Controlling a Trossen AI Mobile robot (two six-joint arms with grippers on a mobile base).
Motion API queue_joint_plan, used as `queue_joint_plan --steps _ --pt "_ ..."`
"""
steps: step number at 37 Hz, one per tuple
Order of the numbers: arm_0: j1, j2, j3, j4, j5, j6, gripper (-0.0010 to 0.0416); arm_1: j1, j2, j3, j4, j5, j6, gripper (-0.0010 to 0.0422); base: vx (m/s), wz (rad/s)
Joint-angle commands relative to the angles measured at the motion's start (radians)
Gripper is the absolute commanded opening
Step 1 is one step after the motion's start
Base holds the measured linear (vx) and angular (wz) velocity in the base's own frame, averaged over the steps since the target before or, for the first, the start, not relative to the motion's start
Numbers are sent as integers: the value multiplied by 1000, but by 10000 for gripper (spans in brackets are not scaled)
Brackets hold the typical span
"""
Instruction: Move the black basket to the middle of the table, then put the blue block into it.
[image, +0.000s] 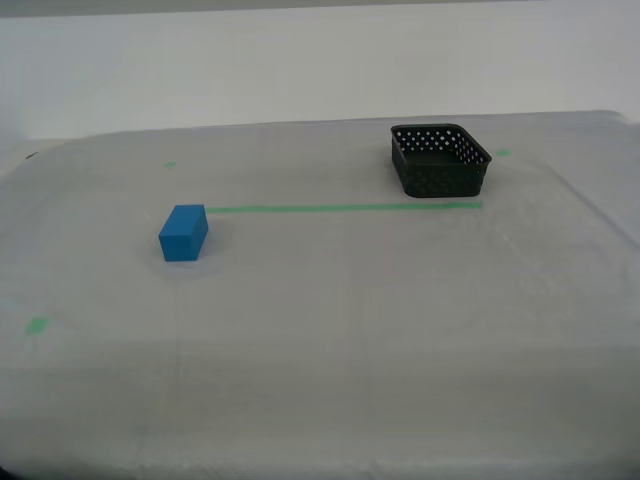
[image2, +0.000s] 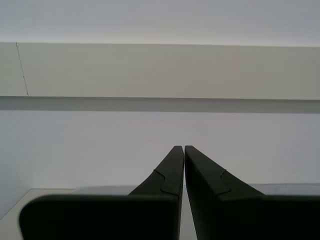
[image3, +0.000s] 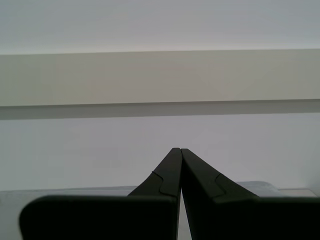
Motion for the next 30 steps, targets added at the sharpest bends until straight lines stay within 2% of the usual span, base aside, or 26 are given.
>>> queue_joint_plan --steps 1,30 --pt "0 0 1 -25 -1 0 0 0 0 0 -6 0 2 0 0 0" --pt "0 0 1 -25 -1 -1 0 0 0 0 -6 0 1 0 0 0"
